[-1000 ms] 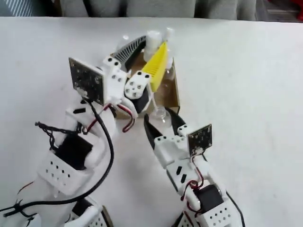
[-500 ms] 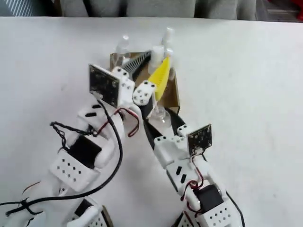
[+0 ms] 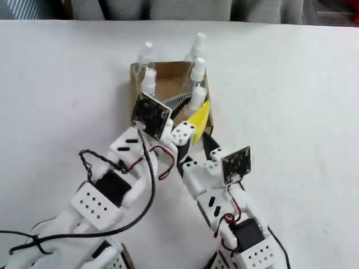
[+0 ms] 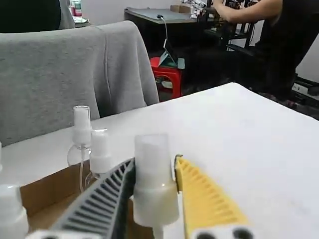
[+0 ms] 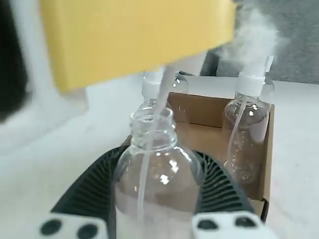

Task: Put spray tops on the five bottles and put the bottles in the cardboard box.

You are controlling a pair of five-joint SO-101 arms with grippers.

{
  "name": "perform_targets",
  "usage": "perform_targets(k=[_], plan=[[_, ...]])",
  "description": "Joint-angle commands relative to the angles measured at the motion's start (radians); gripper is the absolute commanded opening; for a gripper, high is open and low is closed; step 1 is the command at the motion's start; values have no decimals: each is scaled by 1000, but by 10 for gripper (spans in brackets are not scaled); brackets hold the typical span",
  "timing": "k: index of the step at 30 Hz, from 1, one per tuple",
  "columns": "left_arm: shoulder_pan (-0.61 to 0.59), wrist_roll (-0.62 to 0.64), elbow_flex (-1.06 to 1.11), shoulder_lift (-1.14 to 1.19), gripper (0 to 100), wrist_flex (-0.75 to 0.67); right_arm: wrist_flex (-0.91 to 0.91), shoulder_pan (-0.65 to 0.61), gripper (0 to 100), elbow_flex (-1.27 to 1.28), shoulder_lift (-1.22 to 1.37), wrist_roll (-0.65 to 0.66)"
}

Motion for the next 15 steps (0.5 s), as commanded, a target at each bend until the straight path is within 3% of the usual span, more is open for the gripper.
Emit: perform_targets(k=[1, 7, 15], plan=[[13, -6, 31, -79, 21, -21, -16, -1, 15, 8, -12, -6], [21, -6, 132, -239, 21, -21, -16, -1, 15, 8, -12, -6], [27, -6, 175, -259, 22, -21, -16, 10, 15, 8, -12, -6]])
